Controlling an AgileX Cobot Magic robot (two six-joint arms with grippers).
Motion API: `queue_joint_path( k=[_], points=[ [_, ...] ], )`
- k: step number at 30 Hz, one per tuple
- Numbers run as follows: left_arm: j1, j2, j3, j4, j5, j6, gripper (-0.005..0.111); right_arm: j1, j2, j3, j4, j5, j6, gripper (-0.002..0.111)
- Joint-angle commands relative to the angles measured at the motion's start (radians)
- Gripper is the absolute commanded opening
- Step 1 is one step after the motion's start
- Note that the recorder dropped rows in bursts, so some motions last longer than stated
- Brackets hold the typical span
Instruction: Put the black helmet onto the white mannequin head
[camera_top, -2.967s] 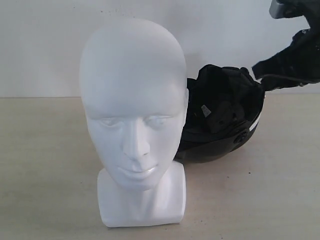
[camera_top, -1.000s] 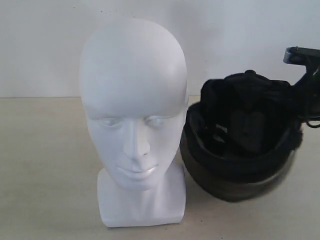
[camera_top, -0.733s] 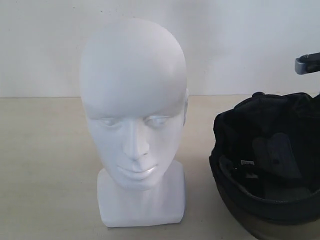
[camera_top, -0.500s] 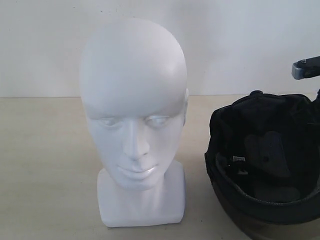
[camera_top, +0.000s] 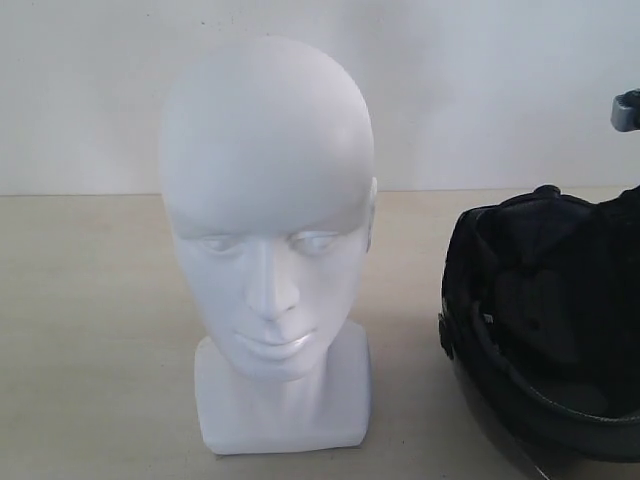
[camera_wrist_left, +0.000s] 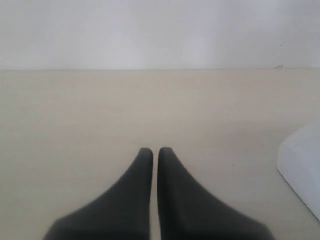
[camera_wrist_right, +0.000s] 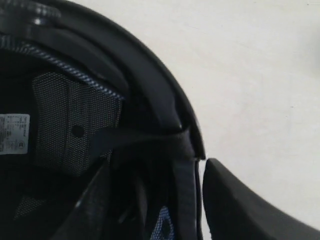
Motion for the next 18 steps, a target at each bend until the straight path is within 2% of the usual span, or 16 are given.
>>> queue_joint_path(
  k=[1,7,10,13,16,18],
  points=[
    [0.003,-0.003,0.003,-0.006,0.000,0.002,0.004,-0.003,-0.067,-0.004,-0.040,0.043,0.051,0.054],
    [0.003,-0.003,0.003,-0.006,0.000,0.002,0.004,0.002,-0.180,-0.004,-0.012,0.077,0.093,0.054],
    [0.003,-0.003,0.003,-0.006,0.000,0.002,0.004,0.052,-0.252,-0.004,0.048,0.097,0.058,0.054],
    [0.003,-0.003,0.003,-0.006,0.000,0.002,0.004,0.132,-0.310,-0.004,0.085,0.131,0.059,0.055],
    [0.003,-0.003,0.003,-0.006,0.000,0.002,0.004,0.261,-0.338,0.013,0.088,0.136,0.131,0.064],
    [0.003,-0.003,0.003,-0.006,0.000,0.002,0.004,0.348,-0.338,0.044,0.083,0.094,0.198,0.065]
  ],
)
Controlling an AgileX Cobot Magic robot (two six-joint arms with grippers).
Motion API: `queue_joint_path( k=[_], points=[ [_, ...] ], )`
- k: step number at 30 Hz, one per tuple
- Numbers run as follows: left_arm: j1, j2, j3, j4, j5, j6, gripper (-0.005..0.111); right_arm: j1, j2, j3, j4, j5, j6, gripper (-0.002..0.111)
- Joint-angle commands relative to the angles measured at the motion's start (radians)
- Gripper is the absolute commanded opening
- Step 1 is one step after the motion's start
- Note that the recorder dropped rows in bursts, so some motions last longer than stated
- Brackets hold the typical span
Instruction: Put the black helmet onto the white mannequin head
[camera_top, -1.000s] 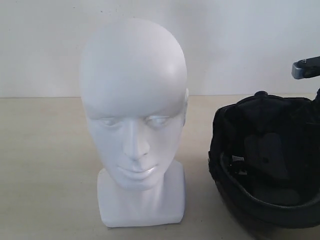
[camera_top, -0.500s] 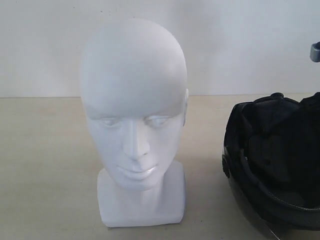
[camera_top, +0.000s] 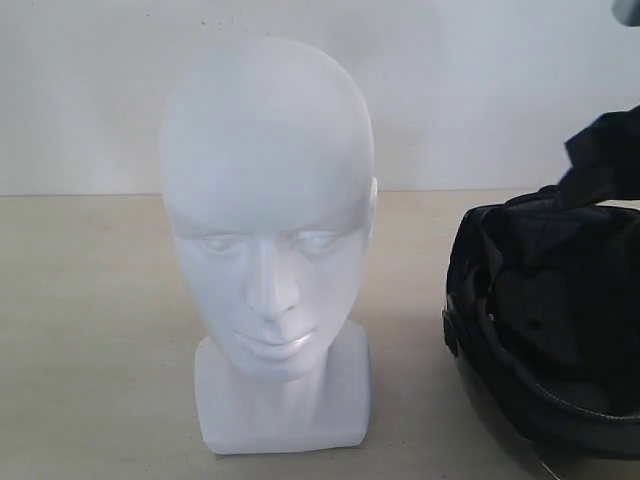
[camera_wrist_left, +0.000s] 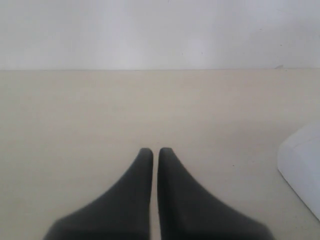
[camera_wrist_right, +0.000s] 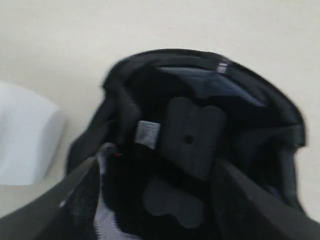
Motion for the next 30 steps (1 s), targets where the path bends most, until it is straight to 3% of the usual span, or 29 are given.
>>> queue_joint_path(
  k=[1,5,12,17,30],
  points=[
    [0.003,-0.003,0.003,-0.006,0.000,0.002,0.004,0.173,-0.015,0.059,0.002,-0.060,0.114,0.065],
    [0.003,-0.003,0.003,-0.006,0.000,0.002,0.004,0.259,-0.012,0.160,-0.033,-0.240,0.171,0.065],
    [0.003,-0.003,0.003,-0.006,0.000,0.002,0.004,0.345,0.023,0.268,-0.093,-0.367,0.251,0.065],
    [0.003,-0.003,0.003,-0.006,0.000,0.002,0.004,0.393,0.069,0.275,-0.091,-0.378,0.269,0.065],
    [0.003,-0.003,0.003,-0.006,0.000,0.002,0.004,0.393,0.137,0.277,-0.192,-0.372,0.431,0.065]
  ],
)
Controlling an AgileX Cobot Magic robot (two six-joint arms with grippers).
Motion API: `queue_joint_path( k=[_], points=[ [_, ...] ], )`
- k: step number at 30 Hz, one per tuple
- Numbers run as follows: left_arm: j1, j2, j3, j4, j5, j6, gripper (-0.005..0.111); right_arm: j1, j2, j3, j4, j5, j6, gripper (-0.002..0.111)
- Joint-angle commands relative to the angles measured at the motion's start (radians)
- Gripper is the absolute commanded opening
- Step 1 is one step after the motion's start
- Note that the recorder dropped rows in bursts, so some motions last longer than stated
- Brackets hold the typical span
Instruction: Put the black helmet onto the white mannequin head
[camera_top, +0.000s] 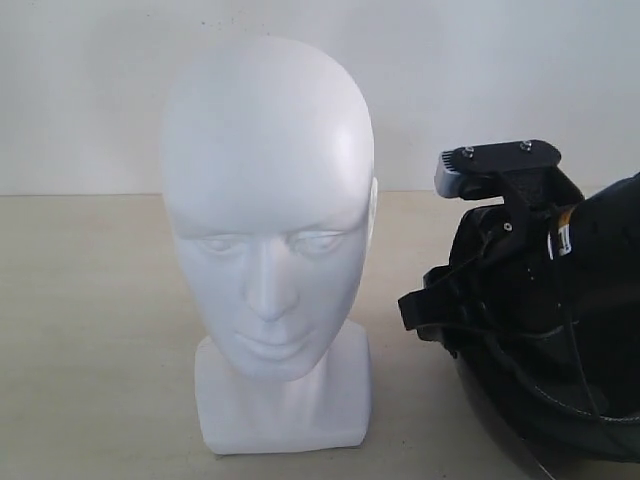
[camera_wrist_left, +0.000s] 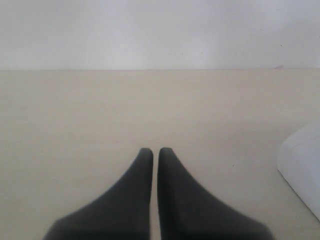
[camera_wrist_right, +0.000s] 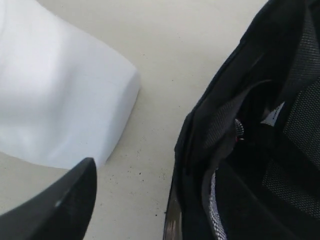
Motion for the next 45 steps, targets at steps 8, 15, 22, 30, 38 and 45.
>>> queue_joint_path(
  k=[8,15,22,30,38,45],
  points=[
    [0.003,-0.003,0.003,-0.006,0.000,0.002,0.004,0.000,0.017,0.086,-0.151,-0.047,0.154,0.065],
    [0.003,-0.003,0.003,-0.006,0.000,0.002,0.004,0.000,0.017,0.118,-0.151,-0.116,0.186,0.065],
    [0.003,-0.003,0.003,-0.006,0.000,0.002,0.004,0.000,0.030,0.118,-0.149,-0.176,0.238,0.065],
    [0.003,-0.003,0.003,-0.006,0.000,0.002,0.004,0.000,0.112,0.118,-0.161,-0.186,0.238,0.065],
    [0.003,-0.003,0.003,-0.006,0.000,0.002,0.004,0.000,0.160,0.118,-0.192,-0.184,0.247,0.065],
    [0.003,-0.003,0.003,-0.006,0.000,0.002,0.004,0.000,0.169,0.118,-0.192,-0.186,0.275,0.021]
  ],
)
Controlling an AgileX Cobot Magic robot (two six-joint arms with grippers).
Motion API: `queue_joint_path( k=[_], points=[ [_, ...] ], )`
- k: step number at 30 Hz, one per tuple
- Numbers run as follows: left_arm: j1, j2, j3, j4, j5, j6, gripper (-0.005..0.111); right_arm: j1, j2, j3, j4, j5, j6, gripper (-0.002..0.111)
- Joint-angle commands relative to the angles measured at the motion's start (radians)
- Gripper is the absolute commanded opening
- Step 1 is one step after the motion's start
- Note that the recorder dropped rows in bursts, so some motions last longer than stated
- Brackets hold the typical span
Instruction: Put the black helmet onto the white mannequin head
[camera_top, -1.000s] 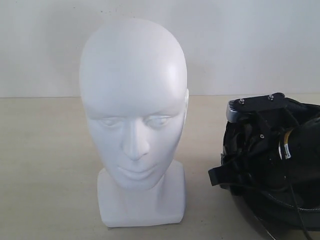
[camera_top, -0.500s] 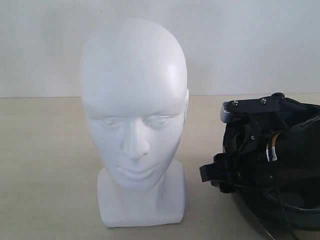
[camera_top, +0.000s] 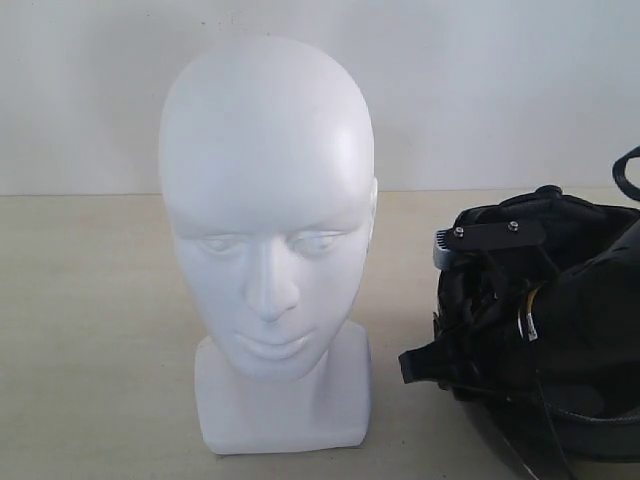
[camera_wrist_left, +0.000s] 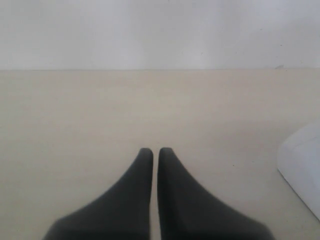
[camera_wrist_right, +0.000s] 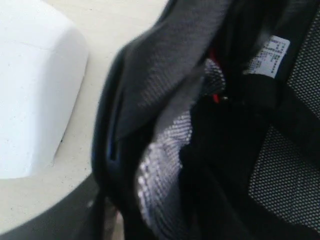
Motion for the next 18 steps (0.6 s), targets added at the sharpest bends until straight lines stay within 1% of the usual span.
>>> queue_joint_path(
  k=[1,2,3,8,12,14,16,17,18],
  points=[
    [0.003,-0.003,0.003,-0.006,0.000,0.002,0.004,0.000,0.001,0.003,-0.005,-0.007,0.009,0.011],
    [0.003,-0.003,0.003,-0.006,0.000,0.002,0.004,0.000,0.001,0.003,-0.005,-0.007,0.009,0.002],
    [0.003,-0.003,0.003,-0.006,0.000,0.002,0.004,0.000,0.001,0.003,-0.005,-0.007,0.009,0.000],
    [0.003,-0.003,0.003,-0.006,0.000,0.002,0.004,0.000,-0.008,0.003,0.014,0.015,0.027,0.000],
    [0.003,-0.003,0.003,-0.006,0.000,0.002,0.004,-0.002,-0.053,0.003,0.064,0.012,0.034,0.000],
    [0.003,-0.003,0.003,-0.006,0.000,0.002,0.004,-0.023,-0.111,0.003,0.136,-0.031,0.032,0.000],
    [0.003,-0.003,0.003,-0.006,0.000,0.002,0.004,-0.071,-0.165,0.003,0.155,-0.029,0.032,0.000],
    [0.003,-0.003,0.003,-0.006,0.000,0.002,0.004,-0.120,-0.203,0.003,0.194,-0.014,0.005,0.000],
    [0.003,-0.003,0.003,-0.006,0.000,0.002,0.004,-0.136,-0.225,0.001,0.229,-0.003,-0.037,0.000]
  ],
)
